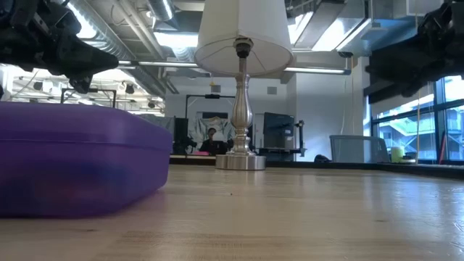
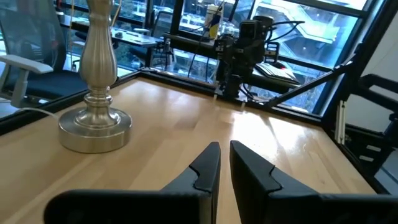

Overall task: Pick & place school supplies into a supply box
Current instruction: Return to Home Position

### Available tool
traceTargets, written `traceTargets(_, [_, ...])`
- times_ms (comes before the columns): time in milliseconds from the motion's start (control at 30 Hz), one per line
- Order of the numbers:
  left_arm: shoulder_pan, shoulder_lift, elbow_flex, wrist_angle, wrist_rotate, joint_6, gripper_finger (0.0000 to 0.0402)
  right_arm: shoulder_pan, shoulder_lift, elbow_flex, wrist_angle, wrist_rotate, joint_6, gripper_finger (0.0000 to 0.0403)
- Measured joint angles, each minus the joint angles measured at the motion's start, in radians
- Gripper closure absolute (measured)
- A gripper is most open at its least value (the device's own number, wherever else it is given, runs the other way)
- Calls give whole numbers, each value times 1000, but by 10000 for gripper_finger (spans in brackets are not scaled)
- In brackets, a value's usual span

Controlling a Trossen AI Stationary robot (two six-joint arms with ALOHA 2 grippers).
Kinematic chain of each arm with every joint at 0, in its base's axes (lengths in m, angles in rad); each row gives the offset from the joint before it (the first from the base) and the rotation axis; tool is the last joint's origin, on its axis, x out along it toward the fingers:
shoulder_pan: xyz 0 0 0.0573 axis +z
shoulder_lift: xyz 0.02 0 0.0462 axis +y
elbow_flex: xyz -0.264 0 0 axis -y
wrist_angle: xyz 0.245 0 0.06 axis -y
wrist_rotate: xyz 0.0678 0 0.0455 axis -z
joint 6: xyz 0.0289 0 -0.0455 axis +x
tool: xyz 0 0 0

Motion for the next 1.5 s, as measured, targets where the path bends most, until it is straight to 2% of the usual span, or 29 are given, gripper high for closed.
traceTargets(100, [0,0,0,0,0,0,370,0,-68,0,-66,-2,30,188])
traceTargets(433, [-1,1,0,0,-1,0,370,0,-58,1,-68,-169,23,188])
traceTargets(1500, [-1,1,0,0,-1,0,370,0,-57,1,-68,-175,23,188])
